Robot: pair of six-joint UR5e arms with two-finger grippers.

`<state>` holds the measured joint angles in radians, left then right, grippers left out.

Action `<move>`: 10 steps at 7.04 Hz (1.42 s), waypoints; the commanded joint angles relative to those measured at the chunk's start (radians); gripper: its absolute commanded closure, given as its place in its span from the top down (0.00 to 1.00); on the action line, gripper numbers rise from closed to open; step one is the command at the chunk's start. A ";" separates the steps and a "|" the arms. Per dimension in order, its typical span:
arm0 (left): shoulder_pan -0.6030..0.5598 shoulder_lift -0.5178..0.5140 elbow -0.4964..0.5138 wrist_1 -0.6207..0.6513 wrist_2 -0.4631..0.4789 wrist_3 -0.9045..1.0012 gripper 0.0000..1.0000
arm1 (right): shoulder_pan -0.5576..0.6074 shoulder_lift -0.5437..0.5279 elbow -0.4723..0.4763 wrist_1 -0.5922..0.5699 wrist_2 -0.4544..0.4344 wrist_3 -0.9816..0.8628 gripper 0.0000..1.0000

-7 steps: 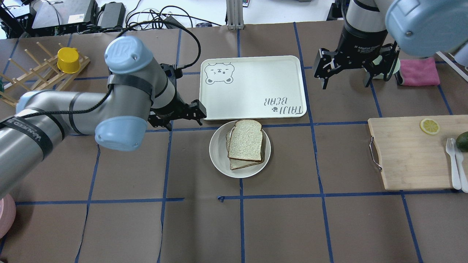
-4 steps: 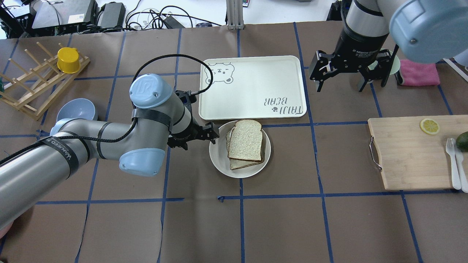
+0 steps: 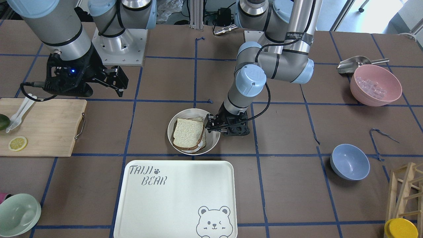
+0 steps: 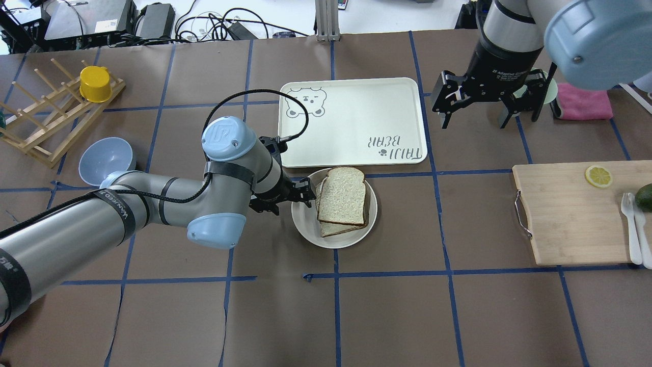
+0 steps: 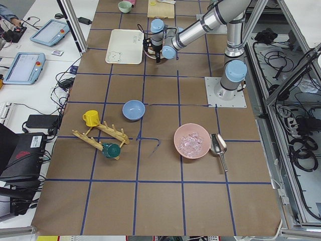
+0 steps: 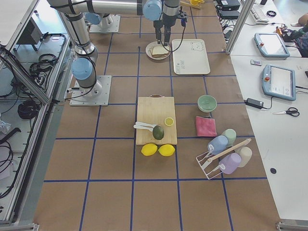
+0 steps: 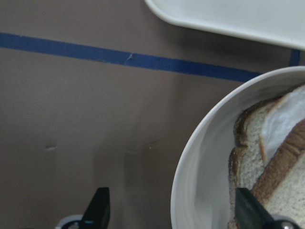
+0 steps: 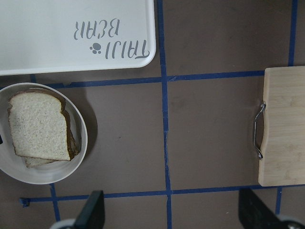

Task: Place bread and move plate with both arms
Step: 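Grip the plate rim with the left gripper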

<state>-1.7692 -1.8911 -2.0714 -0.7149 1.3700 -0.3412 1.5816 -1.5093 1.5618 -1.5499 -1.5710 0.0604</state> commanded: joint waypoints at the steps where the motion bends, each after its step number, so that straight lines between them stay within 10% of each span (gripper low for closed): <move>1: -0.018 -0.008 -0.010 0.003 -0.011 -0.001 0.29 | 0.000 0.000 0.000 -0.004 -0.001 0.001 1.00; 4: -0.019 0.001 -0.018 -0.005 -0.061 0.014 0.00 | 0.001 -0.002 0.000 -0.021 -0.009 0.005 1.00; 10: 0.039 0.053 0.068 -0.075 -0.088 0.021 0.00 | 0.001 -0.002 0.000 -0.021 -0.009 0.002 1.00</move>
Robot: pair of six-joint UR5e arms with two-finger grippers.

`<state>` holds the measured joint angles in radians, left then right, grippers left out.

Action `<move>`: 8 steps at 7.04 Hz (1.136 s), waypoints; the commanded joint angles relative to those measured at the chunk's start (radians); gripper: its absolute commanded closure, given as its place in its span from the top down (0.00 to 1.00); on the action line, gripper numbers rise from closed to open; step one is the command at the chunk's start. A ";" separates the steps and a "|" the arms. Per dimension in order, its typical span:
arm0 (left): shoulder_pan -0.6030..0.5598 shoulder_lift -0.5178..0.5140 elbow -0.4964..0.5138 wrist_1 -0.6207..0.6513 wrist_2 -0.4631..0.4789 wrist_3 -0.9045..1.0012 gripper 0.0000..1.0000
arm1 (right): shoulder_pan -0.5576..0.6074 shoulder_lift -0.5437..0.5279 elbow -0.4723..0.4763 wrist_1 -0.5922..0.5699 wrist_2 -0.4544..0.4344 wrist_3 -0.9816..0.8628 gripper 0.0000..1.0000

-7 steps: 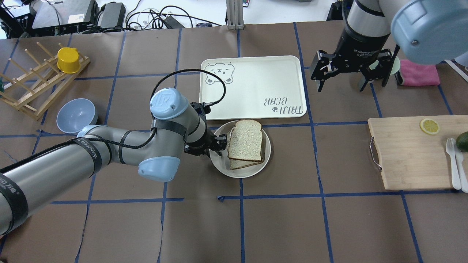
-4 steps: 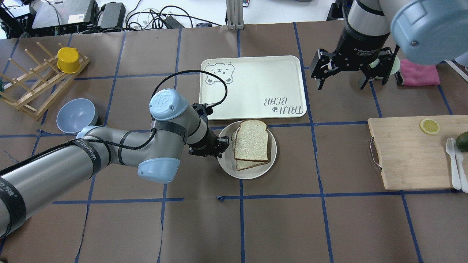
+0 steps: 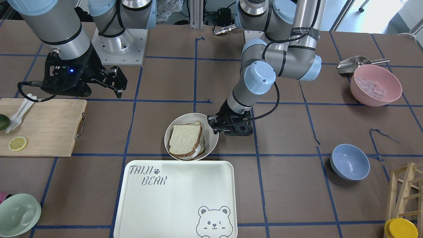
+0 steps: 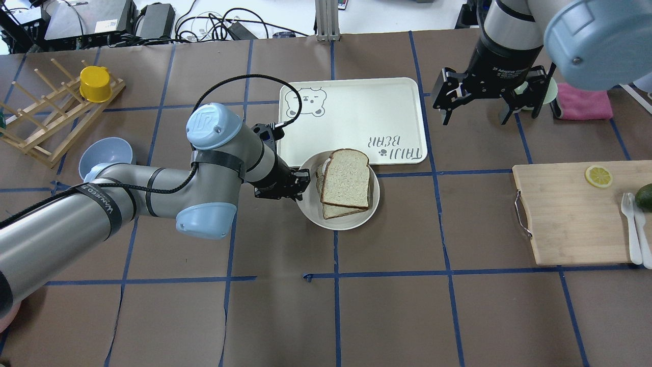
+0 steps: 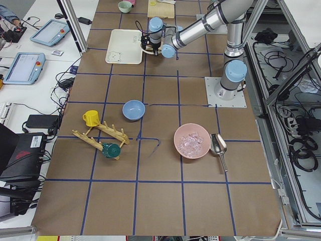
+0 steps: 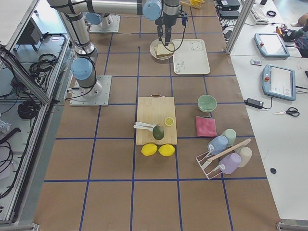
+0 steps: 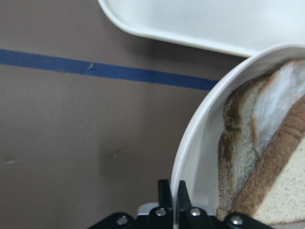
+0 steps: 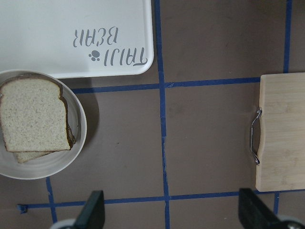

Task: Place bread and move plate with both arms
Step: 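Grip the plate rim with the left gripper, then slide the plate with the left gripper onto the bear tray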

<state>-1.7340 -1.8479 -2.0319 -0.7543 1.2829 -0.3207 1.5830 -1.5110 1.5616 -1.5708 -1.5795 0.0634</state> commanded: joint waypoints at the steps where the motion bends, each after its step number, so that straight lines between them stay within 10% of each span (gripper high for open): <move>1: 0.020 0.019 0.080 -0.101 -0.002 0.000 0.00 | 0.000 0.000 0.000 0.000 0.000 -0.001 1.00; 8: 0.044 -0.320 0.640 -0.306 -0.115 -0.018 0.00 | 0.002 0.000 0.000 0.000 0.001 0.001 1.00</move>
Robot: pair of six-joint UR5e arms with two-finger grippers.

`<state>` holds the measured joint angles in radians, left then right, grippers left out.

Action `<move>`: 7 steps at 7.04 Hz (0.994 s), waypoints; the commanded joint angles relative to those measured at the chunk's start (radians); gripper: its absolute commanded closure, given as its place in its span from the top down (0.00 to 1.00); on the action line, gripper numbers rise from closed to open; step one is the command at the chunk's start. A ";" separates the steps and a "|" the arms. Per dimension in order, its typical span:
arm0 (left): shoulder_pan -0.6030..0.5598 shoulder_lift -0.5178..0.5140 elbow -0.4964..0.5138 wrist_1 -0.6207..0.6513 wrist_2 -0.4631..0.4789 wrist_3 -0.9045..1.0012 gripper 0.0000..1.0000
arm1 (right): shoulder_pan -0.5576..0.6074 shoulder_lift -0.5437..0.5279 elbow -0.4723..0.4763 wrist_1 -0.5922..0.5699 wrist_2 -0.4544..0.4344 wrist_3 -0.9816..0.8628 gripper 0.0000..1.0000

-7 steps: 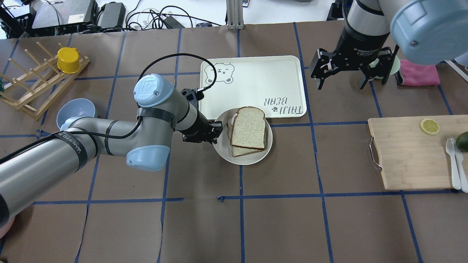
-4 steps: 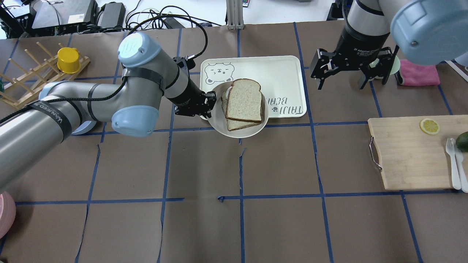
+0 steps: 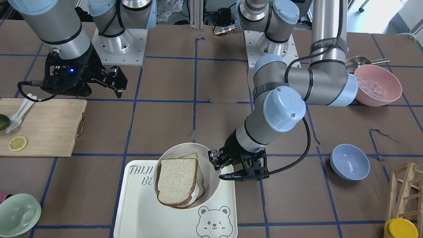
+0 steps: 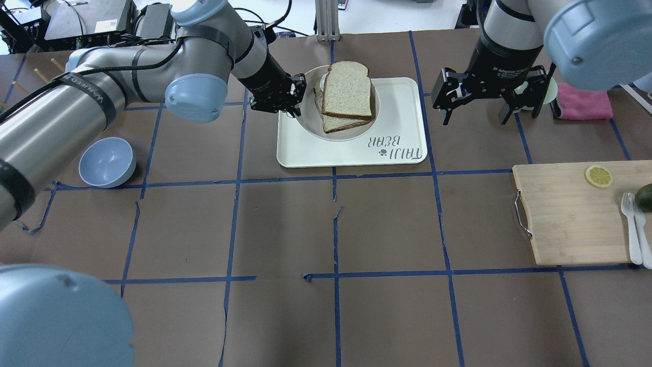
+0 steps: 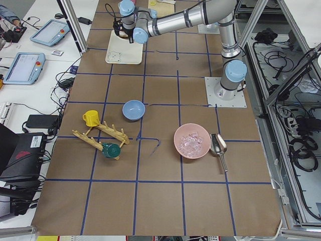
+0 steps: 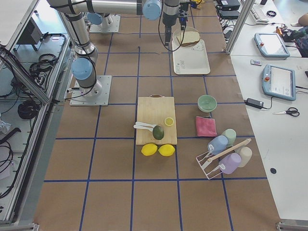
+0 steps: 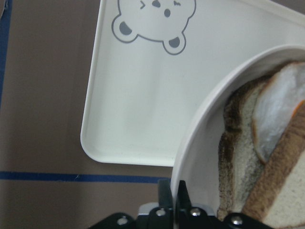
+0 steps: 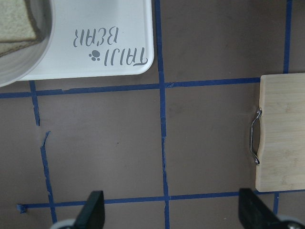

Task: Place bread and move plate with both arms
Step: 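Slide the plate with the left gripper onto the bear tray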

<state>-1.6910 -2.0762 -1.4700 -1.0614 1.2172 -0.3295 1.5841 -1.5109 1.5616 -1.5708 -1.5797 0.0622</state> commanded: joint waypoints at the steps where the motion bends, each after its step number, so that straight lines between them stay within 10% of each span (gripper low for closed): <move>1: -0.001 -0.131 0.107 0.004 -0.054 -0.011 0.00 | 0.001 0.000 0.000 0.000 0.000 0.001 1.00; 7: 0.011 -0.223 0.119 0.067 -0.076 0.050 0.01 | 0.002 -0.002 0.006 0.000 0.000 0.011 1.00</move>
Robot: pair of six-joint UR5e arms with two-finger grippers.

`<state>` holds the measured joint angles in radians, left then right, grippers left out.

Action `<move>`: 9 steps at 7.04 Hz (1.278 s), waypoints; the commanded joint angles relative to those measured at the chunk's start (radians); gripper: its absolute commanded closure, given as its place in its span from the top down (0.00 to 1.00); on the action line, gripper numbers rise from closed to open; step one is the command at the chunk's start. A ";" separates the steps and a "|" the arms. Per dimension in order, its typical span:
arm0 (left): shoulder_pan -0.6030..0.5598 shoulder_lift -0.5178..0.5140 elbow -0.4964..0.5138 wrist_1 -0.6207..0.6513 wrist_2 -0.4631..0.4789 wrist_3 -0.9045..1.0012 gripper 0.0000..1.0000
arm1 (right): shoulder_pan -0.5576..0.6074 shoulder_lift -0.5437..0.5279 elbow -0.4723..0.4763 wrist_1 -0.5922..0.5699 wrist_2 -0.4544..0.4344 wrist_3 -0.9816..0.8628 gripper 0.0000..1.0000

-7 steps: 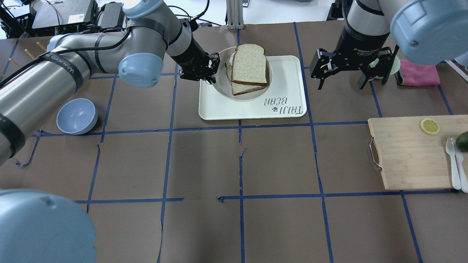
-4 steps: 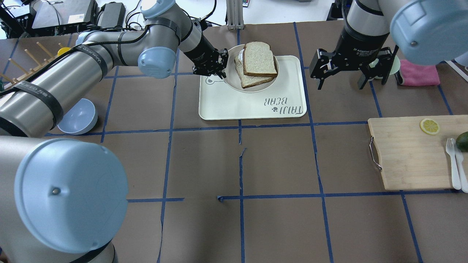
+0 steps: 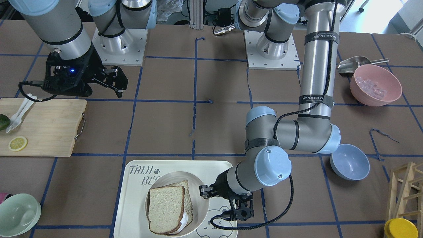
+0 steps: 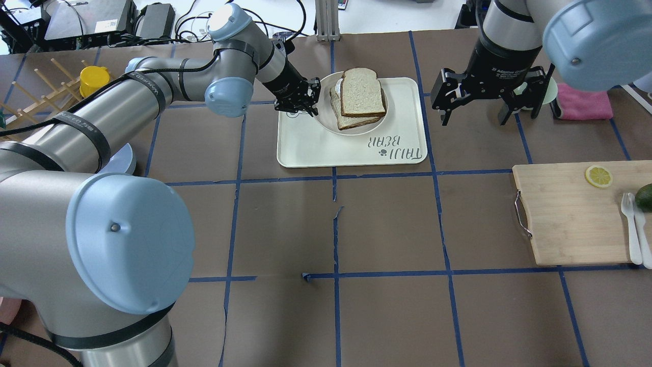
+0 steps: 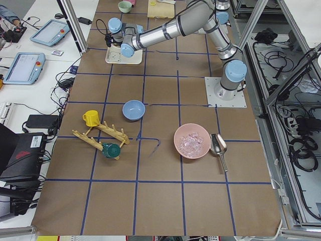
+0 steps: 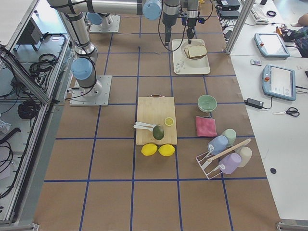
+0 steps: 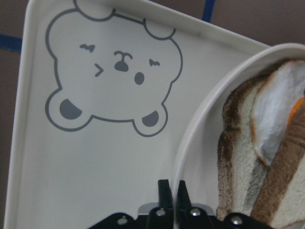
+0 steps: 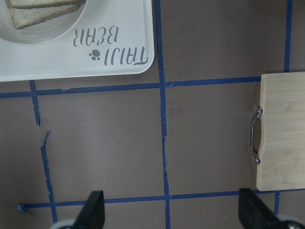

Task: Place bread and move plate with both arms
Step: 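Open the left gripper and release the plate on the tray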

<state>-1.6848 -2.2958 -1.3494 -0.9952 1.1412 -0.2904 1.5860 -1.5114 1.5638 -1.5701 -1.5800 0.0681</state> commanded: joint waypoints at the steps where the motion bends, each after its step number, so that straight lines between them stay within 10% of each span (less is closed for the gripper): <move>1: 0.005 -0.005 -0.010 0.001 0.000 0.011 0.05 | 0.000 -0.001 0.005 -0.001 0.000 0.006 1.00; 4: 0.005 -0.011 -0.008 0.001 0.003 -0.012 0.76 | 0.000 -0.001 0.005 -0.001 0.002 0.004 1.00; 9: 0.000 0.301 0.003 -0.298 0.203 0.064 0.98 | -0.003 -0.001 0.004 -0.001 0.008 -0.008 1.00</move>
<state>-1.6817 -2.0911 -1.3467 -1.1881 1.2606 -0.2745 1.5847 -1.5126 1.5682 -1.5708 -1.5746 0.0685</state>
